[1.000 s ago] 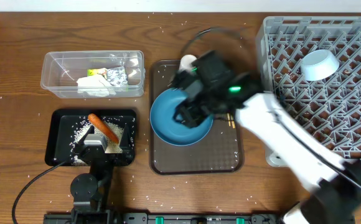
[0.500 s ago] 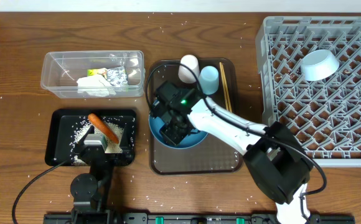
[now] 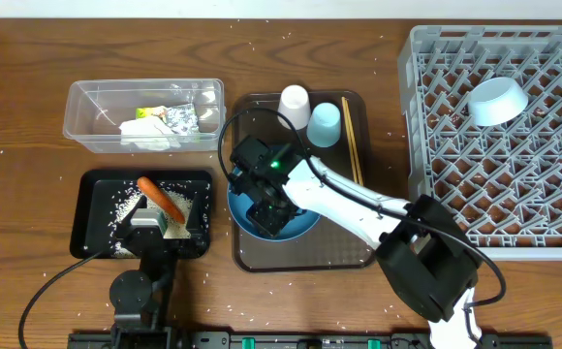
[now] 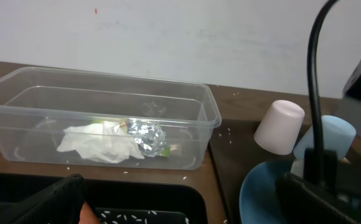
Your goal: Sort waste into correct bins and load items into the dishwasher rack
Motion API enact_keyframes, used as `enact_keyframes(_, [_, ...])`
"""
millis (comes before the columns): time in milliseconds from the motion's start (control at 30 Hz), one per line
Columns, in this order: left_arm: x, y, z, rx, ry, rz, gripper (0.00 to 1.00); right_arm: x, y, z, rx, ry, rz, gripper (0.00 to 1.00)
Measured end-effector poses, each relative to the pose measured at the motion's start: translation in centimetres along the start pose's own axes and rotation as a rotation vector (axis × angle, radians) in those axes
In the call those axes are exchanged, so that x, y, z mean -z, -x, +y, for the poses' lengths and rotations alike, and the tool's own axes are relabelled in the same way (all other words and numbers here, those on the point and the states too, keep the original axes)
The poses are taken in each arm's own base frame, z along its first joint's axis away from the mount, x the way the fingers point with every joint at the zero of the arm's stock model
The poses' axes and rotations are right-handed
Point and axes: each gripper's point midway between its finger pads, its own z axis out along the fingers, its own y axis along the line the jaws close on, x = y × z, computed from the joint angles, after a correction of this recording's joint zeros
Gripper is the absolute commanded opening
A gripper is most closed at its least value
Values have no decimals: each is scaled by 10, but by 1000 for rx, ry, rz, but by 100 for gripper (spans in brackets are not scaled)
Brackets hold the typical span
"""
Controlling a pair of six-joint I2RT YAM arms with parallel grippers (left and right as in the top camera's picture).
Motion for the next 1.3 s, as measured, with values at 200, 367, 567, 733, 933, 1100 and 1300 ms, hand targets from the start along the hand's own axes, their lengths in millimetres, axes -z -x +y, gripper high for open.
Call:
enact_keyframes(200, [0, 0, 0, 0, 0, 0, 98, 34, 23, 1, 12, -34, -66, 54])
enact_keyframes(367, [0, 0, 0, 0, 0, 0, 98, 42, 23, 7, 18, -20, -74, 51])
enact_keyframes(567, [0, 0, 0, 0, 0, 0, 98, 31, 20, 18, 38, 13, -71, 50])
enact_keyframes(733, [0, 0, 0, 0, 0, 0, 98, 6, 11, 34, 82, 26, -58, 50])
enact_keyframes(933, [0, 0, 0, 0, 0, 0, 98, -14, 3, 41, 97, 36, -58, 50])
enact_keyframes(1100, [0, 0, 0, 0, 0, 0, 98, -29, -7, 35, 86, 26, -45, 47])
enact_keyframes(1300, [0, 0, 0, 0, 0, 0, 98, -35, -7, 28, 71, -5, -65, 40])
